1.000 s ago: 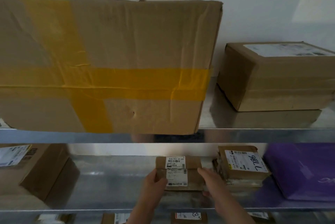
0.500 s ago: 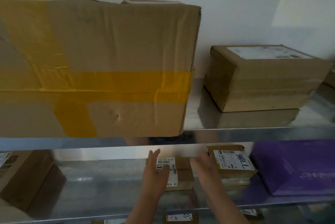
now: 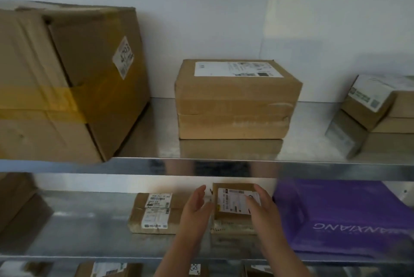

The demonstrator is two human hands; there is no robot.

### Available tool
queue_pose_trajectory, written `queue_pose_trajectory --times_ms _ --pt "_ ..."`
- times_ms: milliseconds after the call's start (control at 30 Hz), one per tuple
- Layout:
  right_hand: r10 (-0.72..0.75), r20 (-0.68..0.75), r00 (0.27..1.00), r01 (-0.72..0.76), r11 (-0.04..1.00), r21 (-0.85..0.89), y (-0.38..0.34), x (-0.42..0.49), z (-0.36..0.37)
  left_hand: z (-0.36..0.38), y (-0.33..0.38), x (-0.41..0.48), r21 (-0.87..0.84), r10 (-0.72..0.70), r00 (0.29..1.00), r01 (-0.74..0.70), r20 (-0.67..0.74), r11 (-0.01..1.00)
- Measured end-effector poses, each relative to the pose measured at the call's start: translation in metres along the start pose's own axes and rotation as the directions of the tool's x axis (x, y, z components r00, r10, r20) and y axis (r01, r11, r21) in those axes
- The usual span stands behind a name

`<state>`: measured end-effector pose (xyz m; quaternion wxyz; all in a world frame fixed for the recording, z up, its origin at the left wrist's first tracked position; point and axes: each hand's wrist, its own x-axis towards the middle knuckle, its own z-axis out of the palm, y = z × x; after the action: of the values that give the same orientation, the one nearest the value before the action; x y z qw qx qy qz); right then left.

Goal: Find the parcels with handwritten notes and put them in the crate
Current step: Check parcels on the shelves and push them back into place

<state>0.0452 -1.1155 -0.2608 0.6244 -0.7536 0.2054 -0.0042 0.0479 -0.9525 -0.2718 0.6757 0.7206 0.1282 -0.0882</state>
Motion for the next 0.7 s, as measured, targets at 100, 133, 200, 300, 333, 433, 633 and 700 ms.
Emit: queue_pose_trajectory --times_ms 100,133,200,300,333,433,633,700 --pt "0.044 0.044 0.998 -0.041 0.998 -0.054 0.014 0.01 -0.019 0.022 -0.013 0.0 -0.007 -0.057 0.998 0.057 0.015 0.998" --pt "0.063 0.066 0.996 -0.058 0.996 -0.071 0.024 0.017 -0.024 0.029 -0.015 -0.002 0.014 -0.054 0.998 0.054 0.017 0.998" --pt "0.085 0.128 0.988 -0.075 0.994 -0.084 0.036 0.021 -0.031 0.04 -0.02 -0.005 0.035 -0.061 0.998 0.061 -0.006 0.998" --pt "0.095 0.22 0.971 -0.085 0.995 -0.055 0.04 0.018 -0.037 0.052 -0.024 -0.009 0.044 -0.104 0.995 0.105 -0.006 0.994" --pt "0.096 0.235 0.967 -0.087 0.995 -0.051 0.042 0.018 -0.039 0.055 -0.025 -0.011 0.059 -0.113 0.994 0.113 -0.01 0.992" --pt "0.073 0.23 0.97 -0.07 0.997 -0.021 0.047 0.016 -0.043 0.06 -0.025 -0.015 0.091 -0.113 0.992 0.118 -0.054 0.989" --pt "0.033 0.202 0.979 -0.06 0.99 0.128 0.046 0.001 -0.047 0.057 -0.021 -0.022 0.095 -0.003 0.985 0.02 -0.17 0.995" --pt "-0.001 0.162 0.987 -0.023 0.989 0.147 0.045 -0.005 -0.046 0.056 -0.019 -0.027 -0.002 0.003 0.985 -0.004 -0.175 1.0"
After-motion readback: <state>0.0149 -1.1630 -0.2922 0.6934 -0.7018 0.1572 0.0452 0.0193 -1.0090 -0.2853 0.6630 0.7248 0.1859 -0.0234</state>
